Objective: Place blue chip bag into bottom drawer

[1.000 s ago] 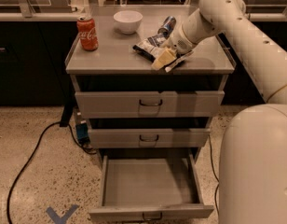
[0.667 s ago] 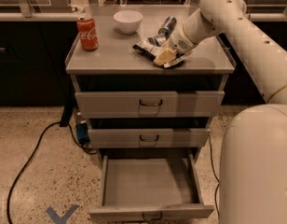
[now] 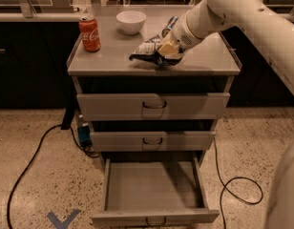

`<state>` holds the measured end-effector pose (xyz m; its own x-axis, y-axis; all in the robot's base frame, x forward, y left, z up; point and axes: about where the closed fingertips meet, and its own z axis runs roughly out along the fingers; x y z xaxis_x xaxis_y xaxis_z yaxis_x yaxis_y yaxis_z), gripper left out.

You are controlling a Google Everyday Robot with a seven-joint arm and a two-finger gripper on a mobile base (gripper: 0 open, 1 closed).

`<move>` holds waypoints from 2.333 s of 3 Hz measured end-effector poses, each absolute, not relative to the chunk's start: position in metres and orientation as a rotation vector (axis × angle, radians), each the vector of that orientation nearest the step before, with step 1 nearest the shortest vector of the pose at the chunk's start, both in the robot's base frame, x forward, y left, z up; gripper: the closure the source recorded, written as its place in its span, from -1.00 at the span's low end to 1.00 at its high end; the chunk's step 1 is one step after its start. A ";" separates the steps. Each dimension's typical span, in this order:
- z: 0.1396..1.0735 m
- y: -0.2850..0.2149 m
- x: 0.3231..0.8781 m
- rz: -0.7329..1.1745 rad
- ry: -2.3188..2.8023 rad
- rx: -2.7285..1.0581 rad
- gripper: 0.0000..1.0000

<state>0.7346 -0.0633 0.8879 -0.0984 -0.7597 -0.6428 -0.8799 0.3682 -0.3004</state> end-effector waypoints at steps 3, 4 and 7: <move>0.961 -0.047 0.633 0.133 1.705 -1.512 1.00; 0.924 -0.062 0.625 0.200 1.677 -1.562 1.00; 0.886 -0.043 0.620 0.328 1.574 -1.601 1.00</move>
Offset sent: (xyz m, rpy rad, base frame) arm -0.1256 0.0240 0.1100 -0.0276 -0.2023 0.0721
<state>0.6198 -0.0429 0.8860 0.1753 -0.6935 -0.6988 -0.9148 0.1477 -0.3760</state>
